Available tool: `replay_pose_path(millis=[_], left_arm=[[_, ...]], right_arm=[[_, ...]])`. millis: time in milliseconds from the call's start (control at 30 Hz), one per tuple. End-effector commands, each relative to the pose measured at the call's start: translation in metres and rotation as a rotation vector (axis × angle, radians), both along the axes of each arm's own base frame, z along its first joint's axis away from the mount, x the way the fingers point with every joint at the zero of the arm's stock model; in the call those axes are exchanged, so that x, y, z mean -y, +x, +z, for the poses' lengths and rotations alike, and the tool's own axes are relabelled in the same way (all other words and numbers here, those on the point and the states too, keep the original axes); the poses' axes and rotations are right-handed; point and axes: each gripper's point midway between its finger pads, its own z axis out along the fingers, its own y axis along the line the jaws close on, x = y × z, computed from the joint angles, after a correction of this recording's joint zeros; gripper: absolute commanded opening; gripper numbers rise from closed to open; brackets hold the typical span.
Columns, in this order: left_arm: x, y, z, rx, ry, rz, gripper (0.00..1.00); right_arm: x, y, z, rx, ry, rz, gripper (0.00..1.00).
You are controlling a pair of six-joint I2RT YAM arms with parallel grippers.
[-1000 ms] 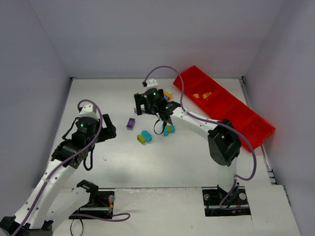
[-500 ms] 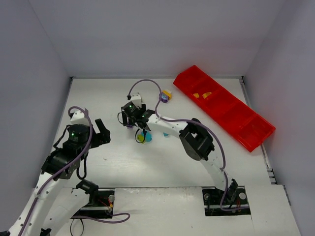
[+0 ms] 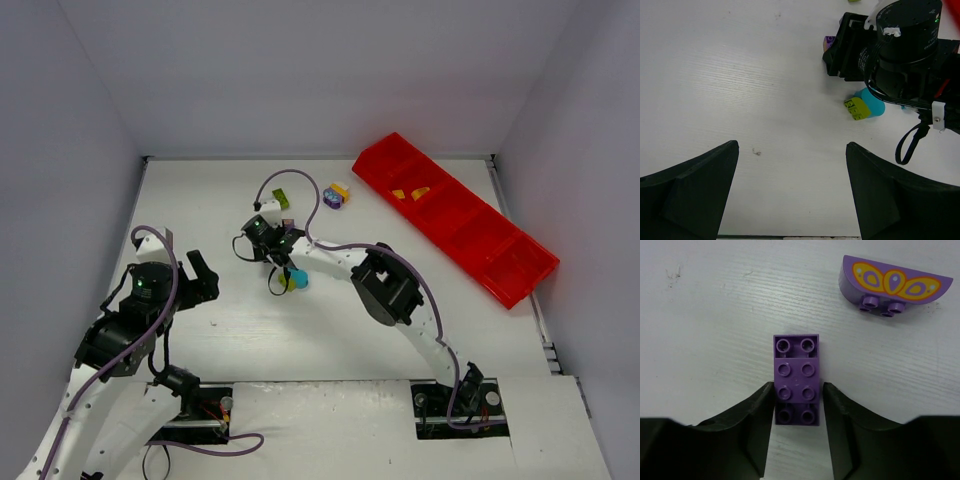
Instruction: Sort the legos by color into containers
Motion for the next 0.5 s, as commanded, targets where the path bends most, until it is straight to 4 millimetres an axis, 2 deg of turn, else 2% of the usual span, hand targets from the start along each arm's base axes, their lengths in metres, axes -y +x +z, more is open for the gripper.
replay_pose_path(millis=[0, 67, 167, 267, 300, 367, 400, 433, 467], left_arm=[[-0.001, 0.005, 0.02, 0.051, -0.01, 0.011, 0.82], [0.0, 0.006, 0.02, 0.051, -0.014, 0.01, 0.82], [0.002, 0.008, 0.02, 0.053, -0.021, 0.01, 0.82], [0.004, 0.011, 0.021, 0.06, -0.027, 0.006, 0.82], [0.005, 0.012, 0.021, 0.06, -0.029, 0.004, 0.82], [0.008, 0.015, 0.02, 0.064, -0.033, -0.002, 0.82], [0.009, 0.017, 0.019, 0.059, -0.033, -0.005, 0.82], [0.009, 0.018, 0.018, 0.058, -0.031, -0.005, 0.82], [0.011, 0.021, 0.02, 0.067, -0.036, -0.01, 0.82]], right_arm=[[0.005, 0.007, 0.002, 0.035, -0.019, -0.033, 0.37], [0.01, 0.008, -0.001, 0.034, -0.037, -0.029, 0.28], [0.018, 0.01, 0.006, 0.059, -0.066, -0.02, 0.11], [0.034, 0.014, 0.021, 0.09, -0.085, -0.009, 0.0], [0.043, 0.011, 0.033, 0.097, -0.081, -0.001, 0.0], [0.062, 0.02, 0.052, 0.145, -0.079, -0.013, 0.0], [0.073, 0.023, 0.084, 0.19, -0.05, -0.03, 0.0], [0.101, 0.026, 0.078, 0.181, -0.084, -0.054, 0.0], [0.116, 0.029, 0.086, 0.191, -0.081, -0.075, 0.0]])
